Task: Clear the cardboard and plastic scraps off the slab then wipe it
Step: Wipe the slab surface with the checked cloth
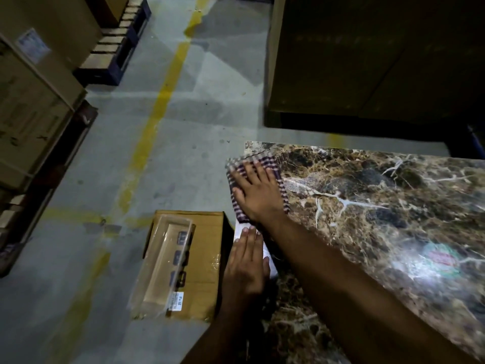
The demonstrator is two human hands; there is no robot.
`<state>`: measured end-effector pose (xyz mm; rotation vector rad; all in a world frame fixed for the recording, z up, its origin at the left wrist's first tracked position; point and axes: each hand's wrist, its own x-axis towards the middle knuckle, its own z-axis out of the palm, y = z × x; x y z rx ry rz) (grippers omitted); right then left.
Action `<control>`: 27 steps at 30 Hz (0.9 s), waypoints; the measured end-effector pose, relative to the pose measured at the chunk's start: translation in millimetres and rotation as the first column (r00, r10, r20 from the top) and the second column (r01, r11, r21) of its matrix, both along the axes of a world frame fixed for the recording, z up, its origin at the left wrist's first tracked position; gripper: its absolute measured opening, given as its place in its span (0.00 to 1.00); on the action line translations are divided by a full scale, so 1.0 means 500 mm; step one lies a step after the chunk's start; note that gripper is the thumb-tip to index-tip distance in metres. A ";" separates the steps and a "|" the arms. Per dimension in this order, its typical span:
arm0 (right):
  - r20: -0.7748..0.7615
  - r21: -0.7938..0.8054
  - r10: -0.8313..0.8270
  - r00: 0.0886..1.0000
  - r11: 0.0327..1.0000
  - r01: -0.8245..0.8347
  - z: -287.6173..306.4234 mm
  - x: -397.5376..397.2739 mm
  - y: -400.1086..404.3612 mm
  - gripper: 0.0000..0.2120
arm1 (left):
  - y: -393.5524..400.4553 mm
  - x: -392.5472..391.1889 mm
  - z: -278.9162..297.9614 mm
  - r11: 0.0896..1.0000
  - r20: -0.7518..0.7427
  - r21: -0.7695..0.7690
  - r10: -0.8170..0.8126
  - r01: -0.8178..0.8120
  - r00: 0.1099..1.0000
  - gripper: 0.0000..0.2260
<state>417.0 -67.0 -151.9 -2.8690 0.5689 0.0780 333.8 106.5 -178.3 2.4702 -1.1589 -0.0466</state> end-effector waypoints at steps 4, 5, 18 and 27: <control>-0.016 0.009 0.036 0.999 0.999 -0.036 -0.010 -0.100 0.004 0.28 | 0.029 -0.020 -0.009 0.997 0.023 0.031 -0.078 0.077 0.997 0.23; -0.029 -0.002 -0.012 0.999 1.000 0.012 -0.011 -0.110 -0.006 0.28 | 0.037 -0.026 -0.009 0.995 0.026 0.024 -0.093 0.092 0.995 0.23; -0.046 0.004 -0.069 0.997 0.998 0.069 -0.007 -0.177 0.061 0.27 | 0.125 -0.099 -0.011 0.997 -0.027 0.013 -0.079 0.079 0.997 0.22; -0.052 -0.023 0.029 0.998 0.999 -0.031 -0.003 -0.243 0.126 0.28 | 0.169 -0.120 -0.029 0.992 -0.039 0.012 -0.121 0.122 0.992 0.23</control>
